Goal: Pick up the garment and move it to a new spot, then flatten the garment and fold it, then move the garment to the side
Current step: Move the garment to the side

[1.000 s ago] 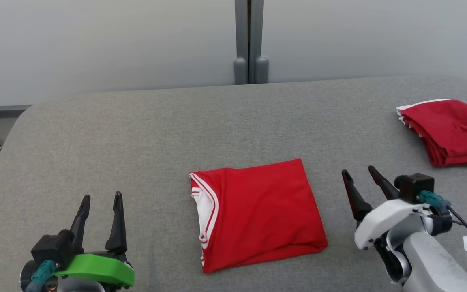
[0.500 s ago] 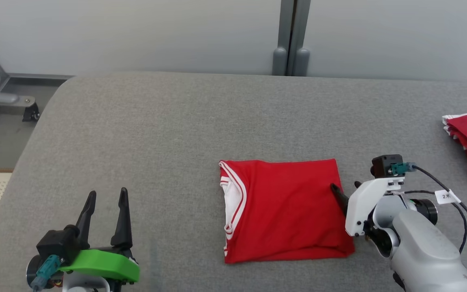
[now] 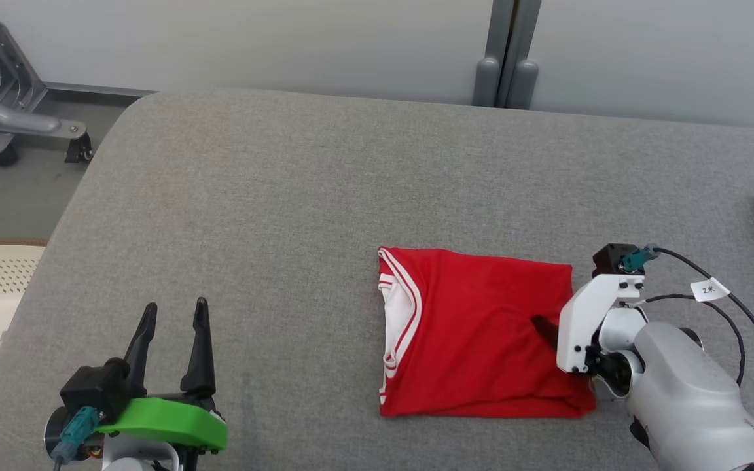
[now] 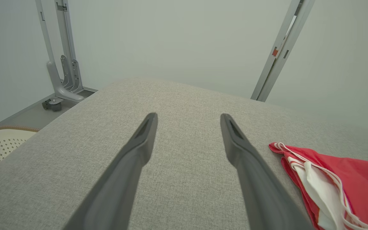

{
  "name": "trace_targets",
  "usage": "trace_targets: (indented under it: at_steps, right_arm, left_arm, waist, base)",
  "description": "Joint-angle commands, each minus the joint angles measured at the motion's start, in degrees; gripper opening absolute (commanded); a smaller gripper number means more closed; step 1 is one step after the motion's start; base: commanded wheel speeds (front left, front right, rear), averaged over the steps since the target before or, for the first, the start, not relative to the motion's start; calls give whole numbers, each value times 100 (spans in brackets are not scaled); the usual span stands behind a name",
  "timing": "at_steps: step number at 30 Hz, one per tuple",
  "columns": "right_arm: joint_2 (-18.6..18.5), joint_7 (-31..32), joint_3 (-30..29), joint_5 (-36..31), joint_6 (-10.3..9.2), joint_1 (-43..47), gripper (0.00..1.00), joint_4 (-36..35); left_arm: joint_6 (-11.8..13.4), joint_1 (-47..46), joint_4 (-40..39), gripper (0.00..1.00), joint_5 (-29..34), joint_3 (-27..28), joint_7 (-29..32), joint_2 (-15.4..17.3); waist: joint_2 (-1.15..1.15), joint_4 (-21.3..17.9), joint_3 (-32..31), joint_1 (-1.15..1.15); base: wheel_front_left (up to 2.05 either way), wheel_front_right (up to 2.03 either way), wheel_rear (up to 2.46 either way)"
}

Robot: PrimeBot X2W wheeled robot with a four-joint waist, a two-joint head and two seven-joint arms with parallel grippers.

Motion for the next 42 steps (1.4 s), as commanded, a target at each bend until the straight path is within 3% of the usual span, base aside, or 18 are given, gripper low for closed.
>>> trace_targets:
  at_steps: [1,2,3,4,16,32,42]
  right_arm:
    - [64,136,48,37,-13,210,55,220]
    - [78,106,66,47,-12,197,38,201]
    - [92,-6,80,77,-11,174,15,119]
    - [88,-102,85,97,-11,145,0,54]
    - [-202,-1062,111,220,-12,-315,0,-267]
    - [-426,-1517,99,466,-11,-282,0,-359]
    - [-503,-1599,160,646,-11,-149,0,-671]
  left_arm:
    - [-3,-103,4,100,-50,20,3,19]
    - [-3,-101,9,100,-48,19,4,27]
    - [-3,-99,14,100,-50,18,3,37]
    - [-3,-104,17,100,-52,15,4,44]
    - [-3,-128,-38,100,-28,-155,3,88]
    - [-3,-288,-10,100,-74,-640,3,63]
    - [-3,-398,22,100,-79,-941,4,40]
  waist:
    - [0,-16,-6,0]
    - [0,-30,-12,0]
    - [0,-53,-18,0]
    - [0,-77,-26,0]
    - [0,-826,-152,0]
    - [0,-2408,-104,0]
    - [0,-2876,-7,0]
  base:
    - [0,0,0]
    - [0,0,0]
    - [0,0,0]
    - [0,0,0]
    - [0,0,0]
    - [0,0,0]
    - [0,0,0]
